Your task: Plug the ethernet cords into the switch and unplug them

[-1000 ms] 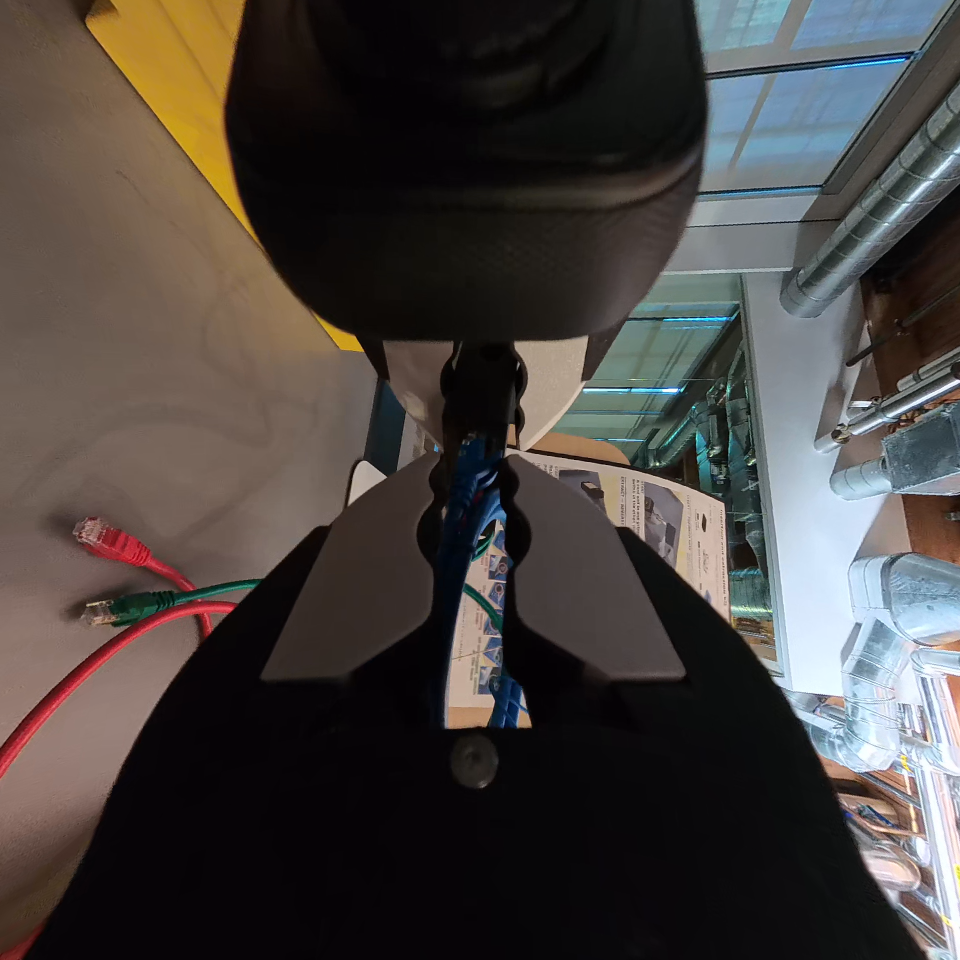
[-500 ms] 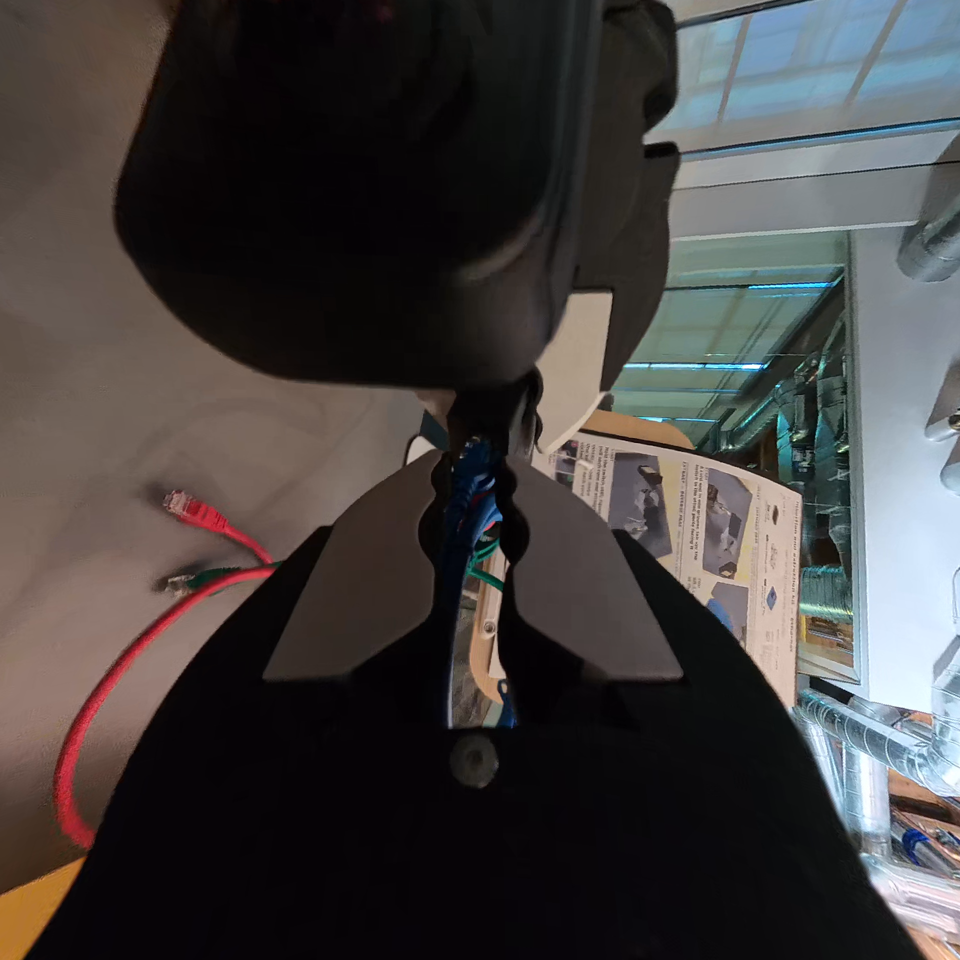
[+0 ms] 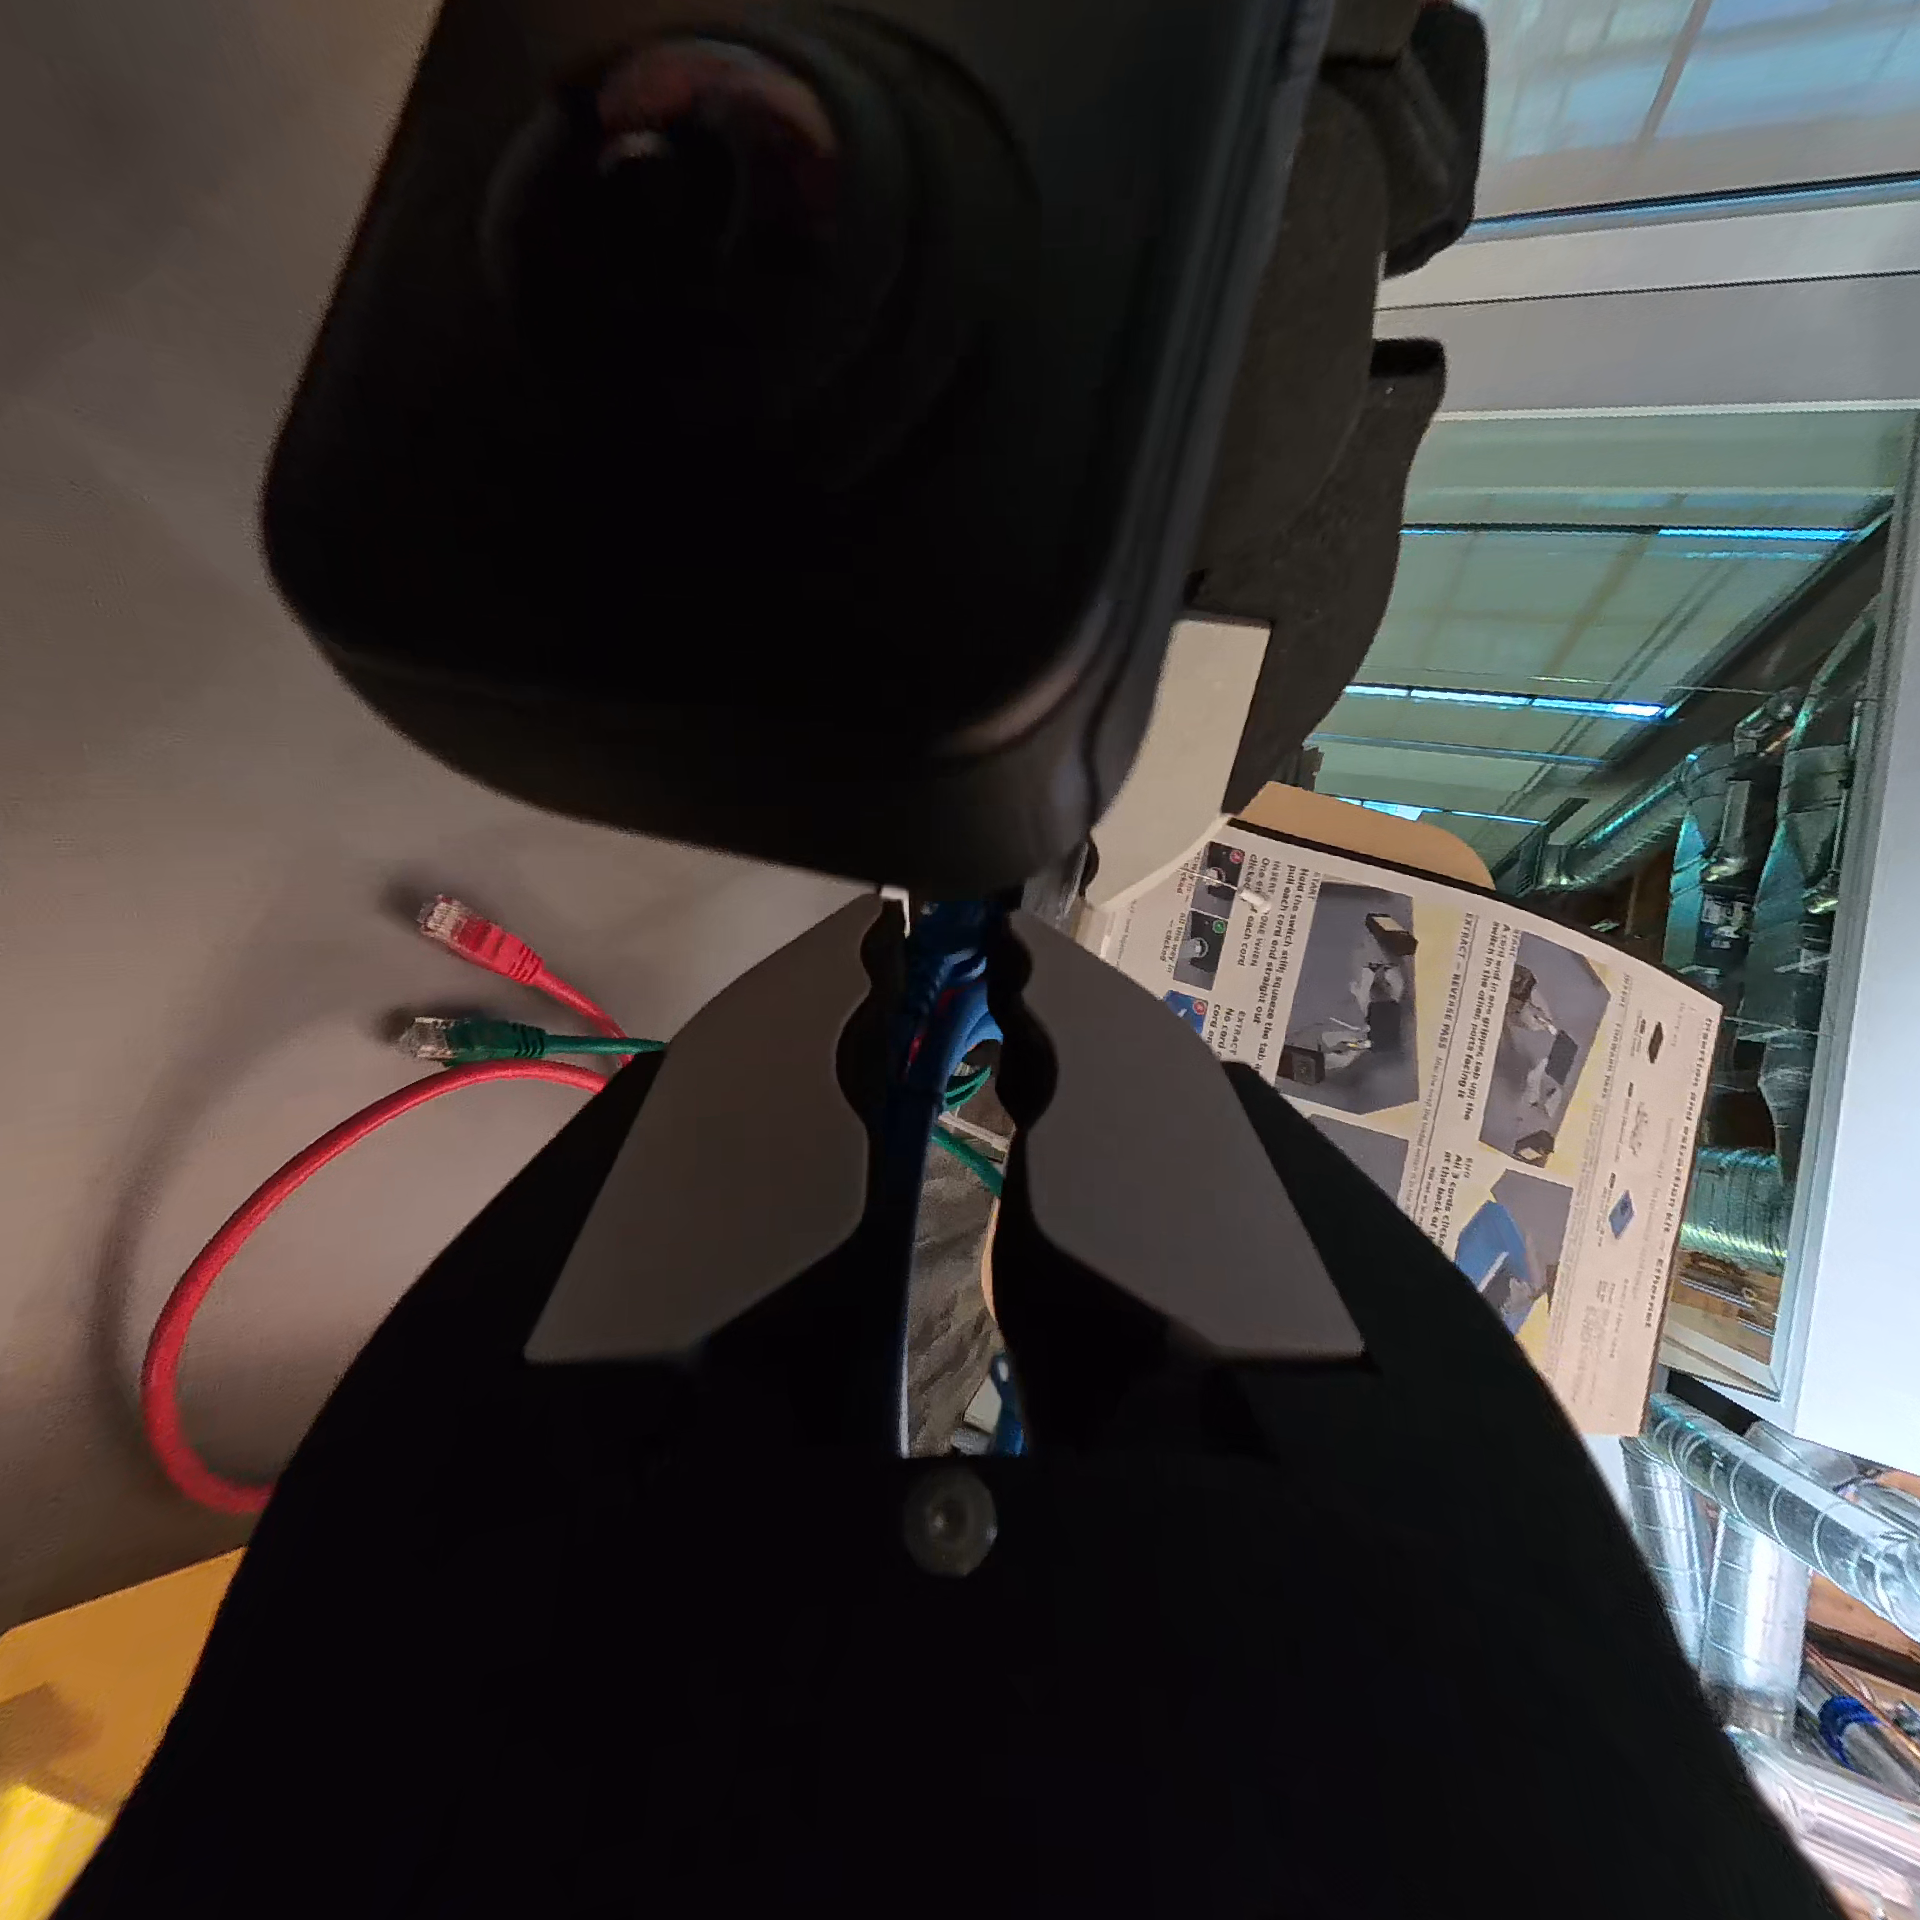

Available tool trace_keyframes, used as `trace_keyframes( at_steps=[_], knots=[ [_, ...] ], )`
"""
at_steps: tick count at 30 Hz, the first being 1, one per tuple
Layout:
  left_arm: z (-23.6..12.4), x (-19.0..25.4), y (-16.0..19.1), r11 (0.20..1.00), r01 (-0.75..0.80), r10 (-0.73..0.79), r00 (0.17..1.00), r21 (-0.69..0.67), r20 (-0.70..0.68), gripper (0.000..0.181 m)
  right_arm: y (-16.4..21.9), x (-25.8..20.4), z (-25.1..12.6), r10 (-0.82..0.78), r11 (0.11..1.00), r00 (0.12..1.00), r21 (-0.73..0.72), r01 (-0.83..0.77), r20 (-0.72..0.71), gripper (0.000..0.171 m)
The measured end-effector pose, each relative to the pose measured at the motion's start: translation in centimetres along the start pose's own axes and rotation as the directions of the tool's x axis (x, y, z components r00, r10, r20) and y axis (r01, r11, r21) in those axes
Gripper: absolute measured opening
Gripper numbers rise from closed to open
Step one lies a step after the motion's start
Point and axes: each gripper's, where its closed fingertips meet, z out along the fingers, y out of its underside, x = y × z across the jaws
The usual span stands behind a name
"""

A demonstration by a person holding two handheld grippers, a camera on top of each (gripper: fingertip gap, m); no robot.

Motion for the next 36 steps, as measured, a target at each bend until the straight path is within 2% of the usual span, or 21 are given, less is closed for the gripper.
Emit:
trace_keyframes(
  at_steps=[24,25,26,27,28,30,33,36],
  knots=[
    [0.3,1.1,-1.0,0.999,0.019,-0.017,0.999,0.040,-0.046,0.031,0.6,-1.2,-0.7,-0.063,0.997,0.995,-0.047,0.066,0.073,0.016],
    [0.5,0.9,0.0,1.000,-0.001,0.001,0.999,-0.013,-0.034,0.030,0.5,-2.5,-1.2,-0.064,0.997,0.984,-0.028,0.070,0.168,0.015],
    [0.9,-0.6,2.4,0.994,-0.014,0.019,0.999,-0.112,0.040,0.031,0.0,-2.8,-1.5,-0.062,0.998,0.983,0.008,0.062,0.171,0.015],
    [0.7,-1.7,4.4,0.990,0.048,-0.042,0.998,-0.132,0.045,0.031,0.0,-2.2,-1.4,-0.076,0.997,0.988,0.006,0.076,0.132,0.016],
    [-0.1,-2.9,5.2,0.985,0.142,-0.139,0.990,-0.096,0.037,0.031,0.0,-1.3,-1.4,-0.081,0.997,0.994,-0.002,0.082,0.079,0.015],
    [-1.6,-5.0,5.5,0.986,0.159,-0.155,0.985,-0.050,0.076,0.031,-0.7,-0.5,-1.9,-0.034,0.998,0.998,0.062,0.031,0.051,0.016],
    [-1.6,-5.0,5.7,0.986,0.152,-0.147,0.987,-0.067,0.065,0.030,-0.8,0.0,-2.3,-0.010,0.997,0.999,0.076,0.007,0.039,0.016],
    [-1.1,-4.6,7.5,0.978,0.114,-0.106,0.993,-0.175,0.055,0.030,-0.2,0.3,-2.4,-0.003,0.997,1.000,0.075,0.001,0.026,0.015]
  ],
)
